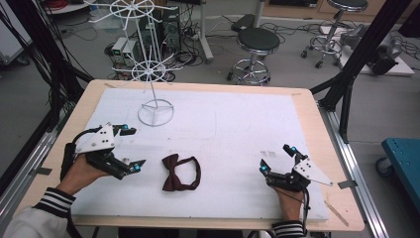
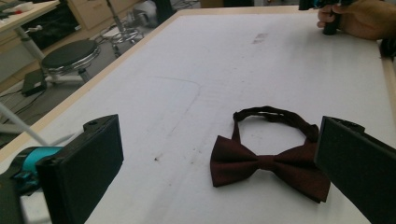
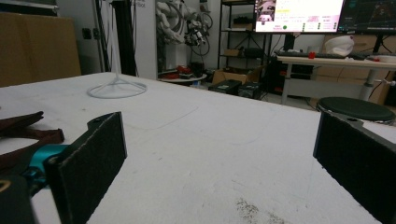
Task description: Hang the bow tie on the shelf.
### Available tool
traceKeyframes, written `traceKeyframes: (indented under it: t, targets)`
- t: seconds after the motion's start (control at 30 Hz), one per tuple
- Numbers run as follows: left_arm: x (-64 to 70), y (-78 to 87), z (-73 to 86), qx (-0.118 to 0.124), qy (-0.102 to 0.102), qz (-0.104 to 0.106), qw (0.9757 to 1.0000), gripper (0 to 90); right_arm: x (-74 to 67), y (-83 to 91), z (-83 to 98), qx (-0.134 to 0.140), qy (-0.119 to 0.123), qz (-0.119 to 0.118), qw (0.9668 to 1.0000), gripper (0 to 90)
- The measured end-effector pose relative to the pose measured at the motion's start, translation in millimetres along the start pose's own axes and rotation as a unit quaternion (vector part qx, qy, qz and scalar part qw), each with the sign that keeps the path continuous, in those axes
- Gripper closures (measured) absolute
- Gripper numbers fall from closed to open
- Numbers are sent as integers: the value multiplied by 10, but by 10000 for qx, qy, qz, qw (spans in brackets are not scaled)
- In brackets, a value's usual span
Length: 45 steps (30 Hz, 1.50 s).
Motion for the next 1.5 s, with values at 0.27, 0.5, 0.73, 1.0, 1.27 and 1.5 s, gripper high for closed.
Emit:
traceKeyframes:
  t: [0.27,0.5,0.73,1.0,1.27,1.5]
  targets:
    - [-4,-134,-125,-320,-320,417,9981,17,2,-3,-2,19,39,-11,10000,19]
    - [16,-276,-219,-510,-513,704,9949,17,-1,0,-2,5,-5,-6,10000,19]
    - [53,-434,-284,-831,-810,1031,9879,17,0,1,-1,8,-4,-8,10000,19]
    - [104,-595,-307,-1076,-991,1244,9814,17,2,0,-1,13,-5,-11,10000,19]
    - [131,-723,-304,-1385,-1165,1535,9714,17,0,2,0,1,-33,-8,10000,19]
    - [172,-837,-257,-1646,-1373,1748,9610,17,4,1,-2,35,3,-13,10000,19]
Point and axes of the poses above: each handheld gripper's, and its own axes: y roughly backward along the jaws, z roughly out of its underside, x roughly to its right, the point moved 3 cm from there along -y, roughly forward along the jaws, and after that the axes turned 8 degrees about -y, right-handed, at the moved point
